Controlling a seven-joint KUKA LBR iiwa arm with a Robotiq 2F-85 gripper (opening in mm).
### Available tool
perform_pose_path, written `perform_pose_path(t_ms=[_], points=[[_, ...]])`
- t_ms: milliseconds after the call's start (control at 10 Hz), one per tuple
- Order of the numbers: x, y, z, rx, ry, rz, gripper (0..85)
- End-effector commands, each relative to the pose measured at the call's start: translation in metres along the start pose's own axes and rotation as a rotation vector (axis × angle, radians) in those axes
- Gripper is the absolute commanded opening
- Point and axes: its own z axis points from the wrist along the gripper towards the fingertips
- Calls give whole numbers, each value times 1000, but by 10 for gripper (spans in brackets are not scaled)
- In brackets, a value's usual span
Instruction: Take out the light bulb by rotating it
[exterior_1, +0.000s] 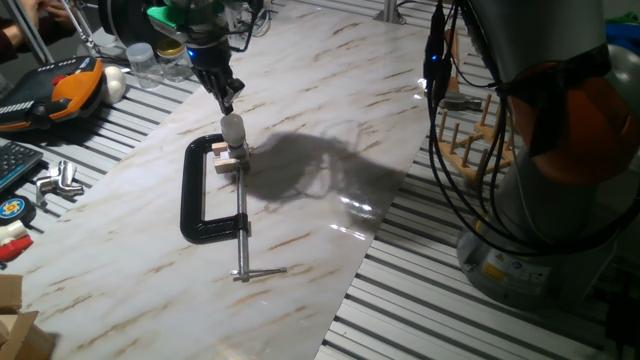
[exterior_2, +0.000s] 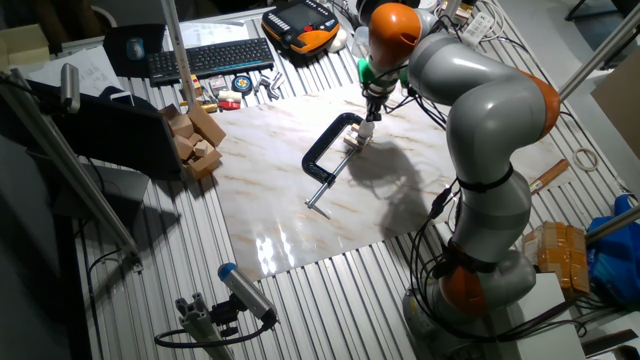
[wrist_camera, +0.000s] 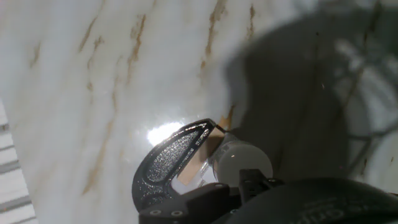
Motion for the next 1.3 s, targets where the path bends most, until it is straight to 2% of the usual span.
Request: perform_pose_path(t_ms=[0, 300, 400, 700, 800, 900, 1000, 1200], points=[[0, 0, 0, 25, 10, 896, 0], [0, 0, 0, 28, 6, 893, 0], [0, 0, 1, 31, 0, 893, 170], [0, -1, 1, 29, 5, 850, 170], [0, -1, 1, 30, 4, 848, 340], [-1, -1, 1, 30, 4, 848, 340], [-1, -1, 1, 30, 4, 847, 680], [-1, -1, 1, 32, 6, 845, 680]])
